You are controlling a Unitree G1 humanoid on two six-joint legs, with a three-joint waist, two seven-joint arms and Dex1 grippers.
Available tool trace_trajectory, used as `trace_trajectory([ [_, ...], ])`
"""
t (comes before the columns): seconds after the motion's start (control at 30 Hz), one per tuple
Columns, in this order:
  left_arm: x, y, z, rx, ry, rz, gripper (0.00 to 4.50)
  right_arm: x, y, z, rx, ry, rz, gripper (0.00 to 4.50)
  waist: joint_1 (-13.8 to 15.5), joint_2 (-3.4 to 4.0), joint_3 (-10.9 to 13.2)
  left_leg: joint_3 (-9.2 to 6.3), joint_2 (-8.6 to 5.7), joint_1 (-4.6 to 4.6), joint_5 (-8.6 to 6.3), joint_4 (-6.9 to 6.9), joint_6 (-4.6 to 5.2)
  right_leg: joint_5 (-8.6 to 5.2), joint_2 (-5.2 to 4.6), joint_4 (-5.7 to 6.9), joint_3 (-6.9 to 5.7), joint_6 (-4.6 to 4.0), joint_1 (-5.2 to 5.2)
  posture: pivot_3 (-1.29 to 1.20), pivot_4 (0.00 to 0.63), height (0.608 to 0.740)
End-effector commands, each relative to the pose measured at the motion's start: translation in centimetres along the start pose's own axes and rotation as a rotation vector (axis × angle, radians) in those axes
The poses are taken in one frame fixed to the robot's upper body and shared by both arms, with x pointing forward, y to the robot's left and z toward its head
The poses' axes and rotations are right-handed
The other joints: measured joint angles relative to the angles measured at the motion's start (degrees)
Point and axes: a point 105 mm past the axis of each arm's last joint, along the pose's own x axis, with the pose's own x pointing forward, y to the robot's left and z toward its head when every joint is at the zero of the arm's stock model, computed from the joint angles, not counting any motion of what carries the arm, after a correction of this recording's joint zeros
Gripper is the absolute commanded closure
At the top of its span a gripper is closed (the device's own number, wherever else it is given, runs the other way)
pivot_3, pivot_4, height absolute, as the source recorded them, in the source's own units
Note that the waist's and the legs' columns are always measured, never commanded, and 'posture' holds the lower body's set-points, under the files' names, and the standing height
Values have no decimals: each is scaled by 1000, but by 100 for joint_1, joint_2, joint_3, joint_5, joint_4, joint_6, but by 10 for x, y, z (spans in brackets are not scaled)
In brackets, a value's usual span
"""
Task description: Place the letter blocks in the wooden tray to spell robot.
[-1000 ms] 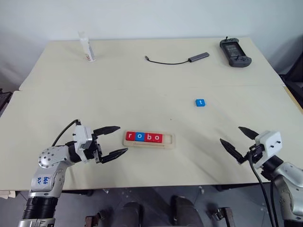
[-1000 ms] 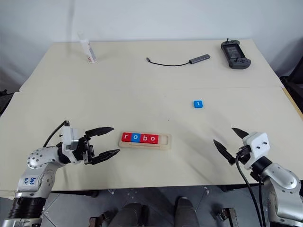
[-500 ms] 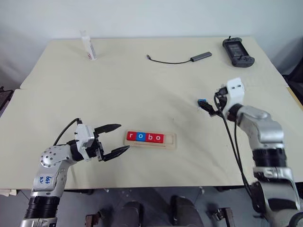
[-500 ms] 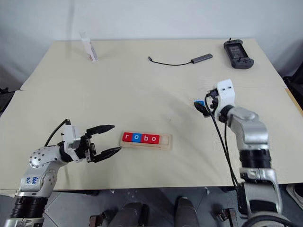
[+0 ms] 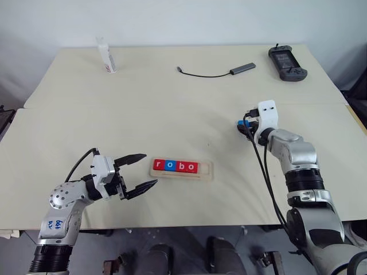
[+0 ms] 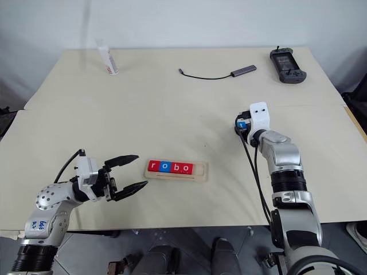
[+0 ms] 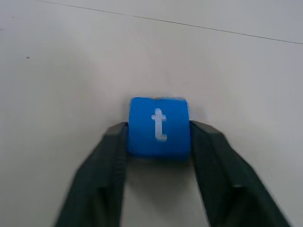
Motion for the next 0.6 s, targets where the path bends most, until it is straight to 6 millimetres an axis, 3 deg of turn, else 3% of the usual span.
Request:
trace_trajectory([
  [0.03,6,-7,10,35,-37,-45,0,-14,-2,14,-12,-58,6,2639,-5,0,0,1,-1,-2,0,-1,0,0,0,-1,1,0,-1,0,150,740],
  [0.17,13,-6,9,26,-47,-84,0,-42,-2,23,-12,-87,5,2639,15,1,1,0,-1,-5,0,-2,0,0,-1,-2,1,0,-4,0,150,740],
  [0.27,18,-6,8,16,-53,-106,0,-67,5,19,-2,-72,6,2639,13,0,0,1,-1,-7,0,-2,0,0,-1,-1,1,0,-5,0,150,740],
  [0.43,26,-4,5,-10,-64,-144,0,-108,28,-5,42,-13,-15,2639,13,2,-1,-1,2,-6,-1,-5,0,0,2,-2,2,0,-6,0,150,740],
  [0.6,31,-2,5,-14,-65,-180,0,-125,45,-31,133,38,-72,2639,10,2,-1,5,0,-2,-1,-4,0,0,2,4,10,0,-8,0,150,740],
])
